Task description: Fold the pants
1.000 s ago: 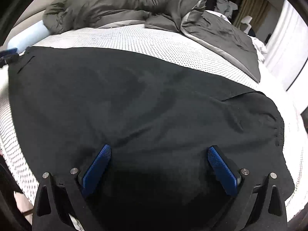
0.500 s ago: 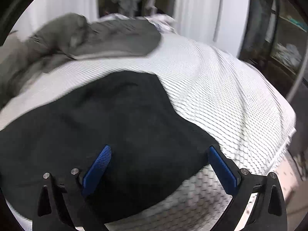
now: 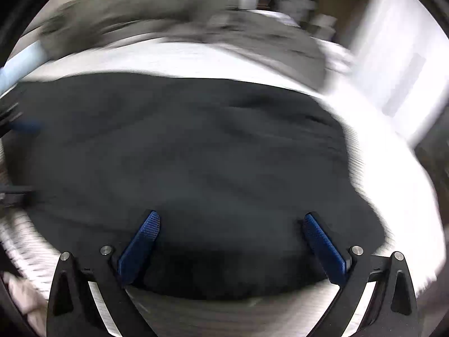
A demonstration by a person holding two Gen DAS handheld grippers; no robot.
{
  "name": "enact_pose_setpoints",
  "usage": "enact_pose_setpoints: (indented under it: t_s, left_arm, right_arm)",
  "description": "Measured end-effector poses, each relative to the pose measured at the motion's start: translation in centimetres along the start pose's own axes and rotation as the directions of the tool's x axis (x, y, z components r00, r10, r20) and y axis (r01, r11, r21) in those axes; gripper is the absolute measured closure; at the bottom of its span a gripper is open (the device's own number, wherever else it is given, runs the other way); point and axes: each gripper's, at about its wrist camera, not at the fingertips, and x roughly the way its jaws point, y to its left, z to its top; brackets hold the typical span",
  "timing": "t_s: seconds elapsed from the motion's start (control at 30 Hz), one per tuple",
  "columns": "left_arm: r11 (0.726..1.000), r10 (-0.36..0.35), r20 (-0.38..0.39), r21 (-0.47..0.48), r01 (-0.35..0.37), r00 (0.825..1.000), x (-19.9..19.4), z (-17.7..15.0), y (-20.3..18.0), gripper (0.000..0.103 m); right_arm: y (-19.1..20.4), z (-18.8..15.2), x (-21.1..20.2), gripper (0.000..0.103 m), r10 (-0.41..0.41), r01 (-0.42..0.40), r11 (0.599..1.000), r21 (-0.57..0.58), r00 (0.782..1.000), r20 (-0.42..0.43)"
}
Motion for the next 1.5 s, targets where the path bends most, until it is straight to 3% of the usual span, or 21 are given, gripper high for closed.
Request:
enact_pose_setpoints:
  t_s: [0.13,0.2,0.37,0.4,0.47,0.53,0.63,0.7,0.77,0.87,0.93,1.03,1.1,1.17,1.23,1.3,1.47,1.5]
  left_arm:
    - [1.0,-0.006,-0.01,-0.013,0.006,1.0,0.5,0.3,0.5,0.0]
    - [1.0,0.004,-0.007,-0.012,-0.004,1.0,0.2,0.0,0.6,0.0]
    - [1.0,0.004,0.008,-0.026,-0.003,1.0,-0.5,0.1,1.7,0.0]
    - [1.0,0.007,0.01,-0.028,-0.007,1.0,-0.8,-0.2,1.8,0.0]
    - [0.999,0.013,0.011,-0.035,-0.012,1.0,-1.1,-0.6,2.4,0.0]
    - [0.999,0.013,0.01,-0.048,-0.013,1.0,-1.3,-1.0,2.9,0.0]
    - [0.998,0.011,0.012,-0.07,-0.011,1.0,-1.5,-1.7,3.7,0.0]
    - [0.997,0.015,0.011,-0.081,-0.014,1.0,-1.6,-1.9,4.1,0.0]
    - [0.996,0.022,0.013,-0.089,-0.021,1.0,-1.8,-2.0,4.3,0.0]
    - [0.994,0.044,0.021,-0.098,-0.042,0.999,-2.5,-2.1,5.1,0.0]
    - [0.99,0.069,0.032,-0.122,-0.065,0.997,-3.2,-2.0,6.1,0.0]
    - [0.973,0.12,0.057,-0.206,-0.106,0.991,-5.0,-2.2,9.2,0.0]
    - [0.95,0.156,0.061,-0.283,-0.133,0.986,-6.1,-2.6,11.8,0.0]
    - [0.918,0.207,0.053,-0.357,-0.175,0.977,-7.3,-3.3,14.7,0.0]
    - [0.87,0.279,0.042,-0.435,-0.234,0.959,-8.7,-4.3,17.9,0.001]
    - [0.823,0.299,0.042,-0.516,-0.236,0.953,-10.1,-5.5,20.6,0.001]
    - [0.721,0.355,0.042,-0.649,-0.245,0.934,-13.6,-8.9,26.1,0.001]
    - [0.705,0.364,0.038,-0.664,-0.248,0.931,-14.2,-9.6,26.9,0.001]
  right_arm:
    - [-7.9,-1.9,1.3,0.0,-0.137,0.153,0.951,0.268,0.988,-0.078]
    - [-10.2,-2.5,1.3,0.0,-0.046,0.071,0.91,0.407,0.997,-0.069]
    - [-12.5,-3.9,-1.0,0.001,0.084,-0.091,0.833,0.546,0.996,0.037]
    - [-12.3,-4.9,-1.8,0.001,0.135,-0.156,0.795,0.586,0.988,0.08]
    - [-13.7,-7.1,-2.0,0.001,0.264,-0.305,0.671,0.676,0.95,0.168]
    - [-15.0,-8.7,-1.0,0.004,0.356,-0.401,0.547,0.734,0.906,0.23]
    - [-16.1,-8.6,0.8,0.011,0.415,-0.477,0.429,0.767,0.859,0.302]
    - [-16.6,-7.5,2.1,0.016,0.433,-0.514,0.391,0.764,0.835,0.34]
    - [-16.6,-6.3,3.2,0.024,0.42,-0.495,0.403,0.769,0.847,0.325]
    - [-16.2,-5.1,4.5,0.074,0.363,-0.454,0.416,0.788,0.878,0.313]
    - [-15.8,-4.1,5.3,0.082,0.346,-0.456,0.397,0.796,0.878,0.33]
    - [-14.7,-2.2,2.6,0.085,0.301,-0.481,0.454,0.75,0.875,0.379]
    - [-13.4,-1.0,0.7,0.085,0.305,-0.524,0.487,0.699,0.852,0.425]
    - [-10.8,1.6,-0.5,0.085,0.312,-0.537,0.551,0.639,0.843,0.439]
    - [-7.6,4.1,-1.7,0.085,0.32,-0.536,0.623,0.57,0.839,0.44]
    - [-4.3,6.4,-2.9,0.085,0.345,-0.556,0.667,0.495,0.82,0.457]
    - [7.7,14.8,-4.1,0.085,0.542,-0.666,0.711,0.224,0.723,0.43]
    - [11.1,16.4,-4.5,0.085,0.598,-0.695,0.704,0.145,0.691,0.406]
